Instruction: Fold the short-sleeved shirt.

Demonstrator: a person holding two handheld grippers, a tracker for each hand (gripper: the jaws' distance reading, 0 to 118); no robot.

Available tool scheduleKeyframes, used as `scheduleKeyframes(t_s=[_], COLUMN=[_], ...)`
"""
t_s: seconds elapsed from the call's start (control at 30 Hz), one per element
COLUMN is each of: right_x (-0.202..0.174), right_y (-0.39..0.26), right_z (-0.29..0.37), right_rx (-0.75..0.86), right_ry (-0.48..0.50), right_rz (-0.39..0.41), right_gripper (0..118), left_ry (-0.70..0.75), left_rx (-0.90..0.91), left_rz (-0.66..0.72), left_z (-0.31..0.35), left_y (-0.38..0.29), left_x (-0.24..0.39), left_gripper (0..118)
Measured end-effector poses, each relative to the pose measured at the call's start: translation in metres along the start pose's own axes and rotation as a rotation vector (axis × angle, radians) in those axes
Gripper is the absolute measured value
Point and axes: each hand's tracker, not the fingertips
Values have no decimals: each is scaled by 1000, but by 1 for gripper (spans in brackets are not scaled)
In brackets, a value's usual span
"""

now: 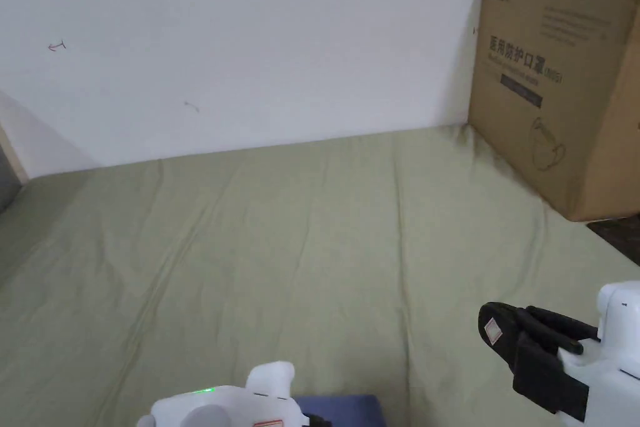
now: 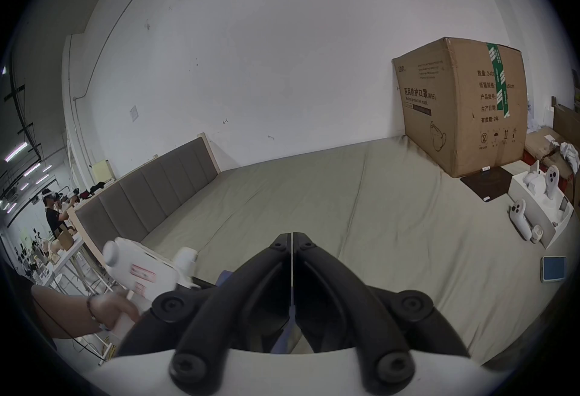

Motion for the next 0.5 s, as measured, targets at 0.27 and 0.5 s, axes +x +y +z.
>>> scheduleKeyframes(t_s=[0.27,0.5], right_x=[8,6], right_y=[-5,-13], right_z=[-5,-14], right_rx=[-21,-57], right_ry=[-21,9], right_rz=[-1,-47], right_gripper=[0,0], left_ry=[42,-188], left_rx=[-89,29], left_rz=[-64,83], left_z=[-82,-50], left_y=[-15,-15], left_x=[6,-12], left_gripper=[0,0])
